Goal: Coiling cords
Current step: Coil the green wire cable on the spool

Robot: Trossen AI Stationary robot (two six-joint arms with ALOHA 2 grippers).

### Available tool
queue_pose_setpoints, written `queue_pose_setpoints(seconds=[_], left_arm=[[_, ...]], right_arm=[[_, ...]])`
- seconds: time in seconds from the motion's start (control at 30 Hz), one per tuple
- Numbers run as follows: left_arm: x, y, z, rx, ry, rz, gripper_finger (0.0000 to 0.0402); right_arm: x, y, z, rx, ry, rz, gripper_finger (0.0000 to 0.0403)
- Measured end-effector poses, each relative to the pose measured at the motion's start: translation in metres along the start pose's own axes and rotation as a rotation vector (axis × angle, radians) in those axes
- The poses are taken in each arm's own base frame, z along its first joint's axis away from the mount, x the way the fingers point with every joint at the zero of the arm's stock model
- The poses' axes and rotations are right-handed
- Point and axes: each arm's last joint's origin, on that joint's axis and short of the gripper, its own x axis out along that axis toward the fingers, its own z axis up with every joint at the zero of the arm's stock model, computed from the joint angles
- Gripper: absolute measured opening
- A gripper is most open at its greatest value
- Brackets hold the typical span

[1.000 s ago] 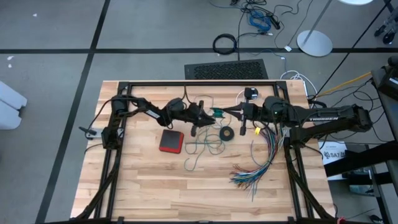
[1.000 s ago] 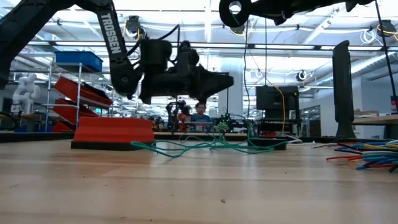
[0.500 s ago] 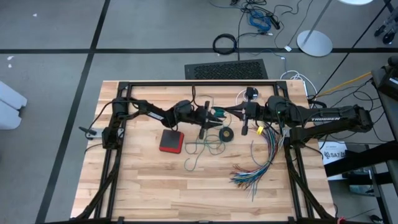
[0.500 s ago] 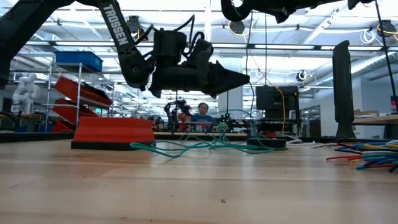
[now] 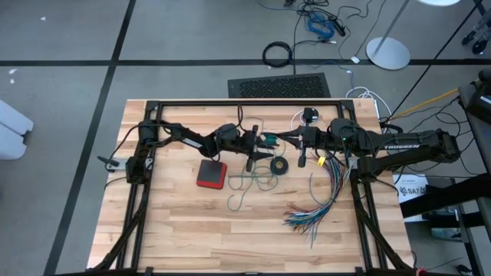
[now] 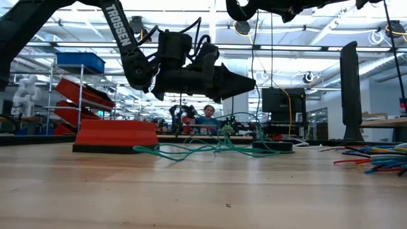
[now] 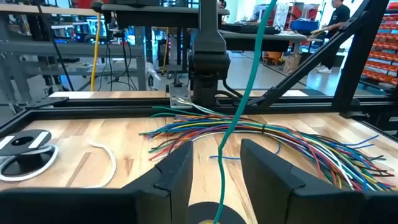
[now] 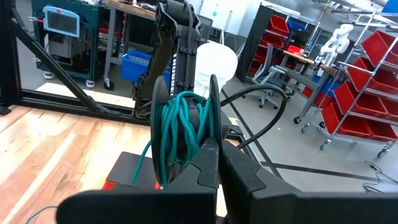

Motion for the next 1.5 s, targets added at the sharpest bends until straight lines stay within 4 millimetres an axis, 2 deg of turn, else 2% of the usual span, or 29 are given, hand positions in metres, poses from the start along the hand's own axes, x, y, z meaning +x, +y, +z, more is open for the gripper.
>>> queue_pose_setpoints(seconds=[0.37, 0.73, 1.1, 1.2, 1.5], left_arm=[[0.007, 0.003, 0.011, 0.017, -0.035, 0.02, 0.0134], [0.009, 0.007, 0.007, 0.021, 0.032, 0.039, 0.0054], [0.006, 0.013, 0.009, 0.028, 0.012, 0.055, 0.0005], [0.003, 0.019, 0.008, 0.024, 0.021, 0.073, 0.0003], [-0.017, 0.053, 0.006, -0.083, 0.048, 0.137, 0.0001]], right_arm=[[0.0, 0.0, 0.001, 0.003, -0.007, -0.002, 0.0], [0.0, 0.002, 0.001, 0.012, -0.01, 0.008, 0.0], [0.0, 0.002, 0.001, 0.03, -0.009, 0.009, 0.0], [0.0, 0.003, 0.001, 0.04, -0.006, 0.03, 0.0], [-0.001, 0.005, -0.011, 0.043, 0.12, 0.026, 0.0]])
